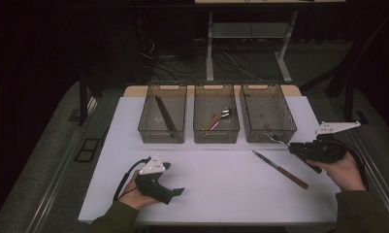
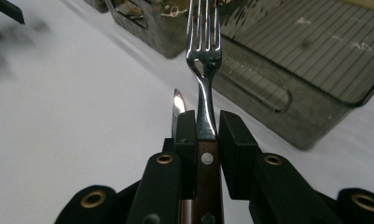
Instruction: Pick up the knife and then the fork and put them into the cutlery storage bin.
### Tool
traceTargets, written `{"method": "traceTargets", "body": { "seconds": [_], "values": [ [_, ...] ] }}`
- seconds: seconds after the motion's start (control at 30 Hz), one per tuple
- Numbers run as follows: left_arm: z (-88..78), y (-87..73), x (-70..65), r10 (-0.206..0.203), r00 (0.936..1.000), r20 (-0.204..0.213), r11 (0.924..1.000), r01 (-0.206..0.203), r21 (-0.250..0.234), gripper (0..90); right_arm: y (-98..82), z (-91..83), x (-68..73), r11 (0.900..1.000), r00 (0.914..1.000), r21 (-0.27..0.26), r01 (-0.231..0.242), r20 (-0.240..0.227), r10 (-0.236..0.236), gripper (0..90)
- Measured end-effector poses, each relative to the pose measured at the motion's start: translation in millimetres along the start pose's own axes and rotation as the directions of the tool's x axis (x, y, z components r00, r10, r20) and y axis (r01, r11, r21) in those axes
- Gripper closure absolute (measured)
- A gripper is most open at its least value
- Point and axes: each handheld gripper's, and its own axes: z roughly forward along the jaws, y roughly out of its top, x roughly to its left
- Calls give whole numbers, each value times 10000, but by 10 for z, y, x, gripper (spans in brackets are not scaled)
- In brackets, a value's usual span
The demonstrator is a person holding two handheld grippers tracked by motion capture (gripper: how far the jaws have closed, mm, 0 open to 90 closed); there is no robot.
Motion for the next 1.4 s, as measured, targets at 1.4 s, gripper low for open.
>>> {"method": "traceTargets", "body": {
  "seconds": [1.4],
  "values": [
    [-64, 26, -30, 44, 9998, 211, 9992, -35, -407, 0, 1019, 497, -547, 9976, 9931, 290, -625, 1015, 592, 777]
  ]
}}
